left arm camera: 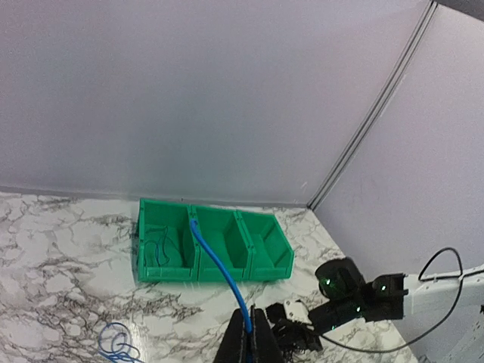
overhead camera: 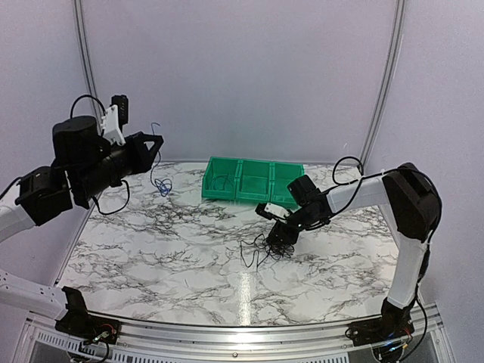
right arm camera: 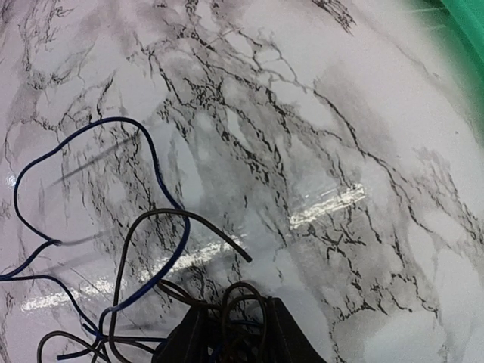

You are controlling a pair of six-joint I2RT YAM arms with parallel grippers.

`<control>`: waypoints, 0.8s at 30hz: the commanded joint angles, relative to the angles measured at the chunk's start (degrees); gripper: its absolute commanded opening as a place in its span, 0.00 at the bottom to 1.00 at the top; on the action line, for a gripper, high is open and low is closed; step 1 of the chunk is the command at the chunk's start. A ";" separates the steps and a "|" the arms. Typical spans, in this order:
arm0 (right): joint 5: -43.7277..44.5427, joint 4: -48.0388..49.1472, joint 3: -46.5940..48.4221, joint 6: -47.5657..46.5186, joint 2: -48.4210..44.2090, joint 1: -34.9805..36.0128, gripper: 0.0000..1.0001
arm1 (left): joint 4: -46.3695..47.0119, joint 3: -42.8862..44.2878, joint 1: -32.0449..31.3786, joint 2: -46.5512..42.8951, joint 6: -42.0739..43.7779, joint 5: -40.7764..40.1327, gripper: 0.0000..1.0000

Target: Untangle the cables

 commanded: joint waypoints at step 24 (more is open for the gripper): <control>6.97 -6.70 1.80 -9.84 -15.26 17.17 0.45 | 21.98 -43.53 0.34 -2.50 -18.69 9.19 0.00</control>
